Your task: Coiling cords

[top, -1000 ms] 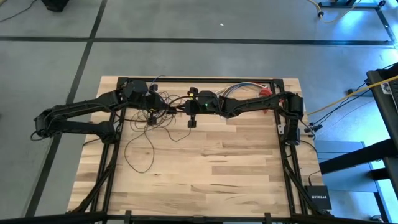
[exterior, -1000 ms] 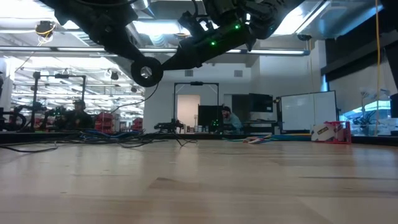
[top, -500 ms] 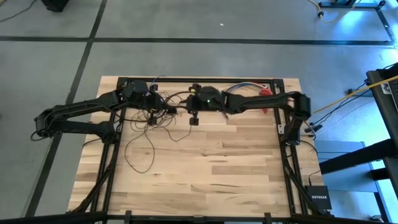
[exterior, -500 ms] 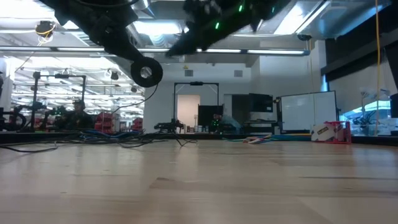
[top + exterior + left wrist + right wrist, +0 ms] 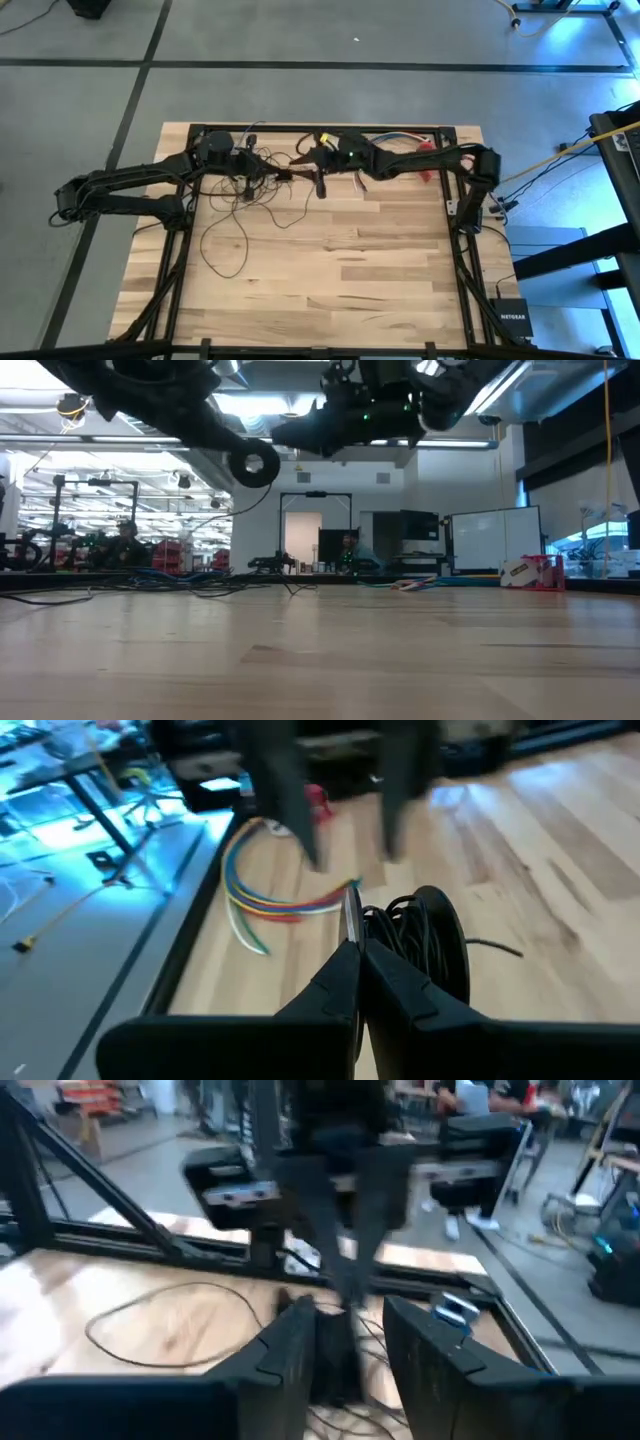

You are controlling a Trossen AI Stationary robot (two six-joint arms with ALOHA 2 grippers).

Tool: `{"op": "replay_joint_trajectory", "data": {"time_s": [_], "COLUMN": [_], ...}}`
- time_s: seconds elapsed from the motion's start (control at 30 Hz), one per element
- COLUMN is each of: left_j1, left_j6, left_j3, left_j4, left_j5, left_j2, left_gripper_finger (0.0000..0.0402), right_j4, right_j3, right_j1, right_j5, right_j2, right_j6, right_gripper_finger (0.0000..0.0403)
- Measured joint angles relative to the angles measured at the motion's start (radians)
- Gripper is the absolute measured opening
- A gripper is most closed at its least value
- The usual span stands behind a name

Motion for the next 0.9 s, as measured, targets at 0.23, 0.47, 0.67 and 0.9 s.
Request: {"op": "replay_joint_trajectory", "data": {"time_s": [0.23, 0.47, 0.67, 0.9], "left_j1": [-0.007, -0.009, -0.009, -0.009], "left_j6": [-0.019, -0.020, -0.023, -0.024], "left_j3": [-0.001, -0.002, -0.001, -0.001], "left_j4": [0.046, 0.049, 0.054, 0.066], "left_j5": [0.001, 0.001, 0.001, 0.001], "left_j2": [0.000, 0.000, 0.000, 0.000], "left_gripper_finger": [0.0002, 0.0002, 0.0002, 0.0002], "right_j4": [0.162, 0.155, 0.139, 0.129], "right_j3": [0.000, 0.028, 0.032, 0.032], "right_j1": [0.008, 0.013, 0.013, 0.013], "right_j5": [0.010, 0.018, 0.018, 0.018], "right_j2": [0.088, 0.102, 0.103, 0.103], "right_j6": [0.023, 0.019, 0.011, 0.009], "right_gripper_finger": [0.0127, 0.0127, 0.0127, 0.0112]}}
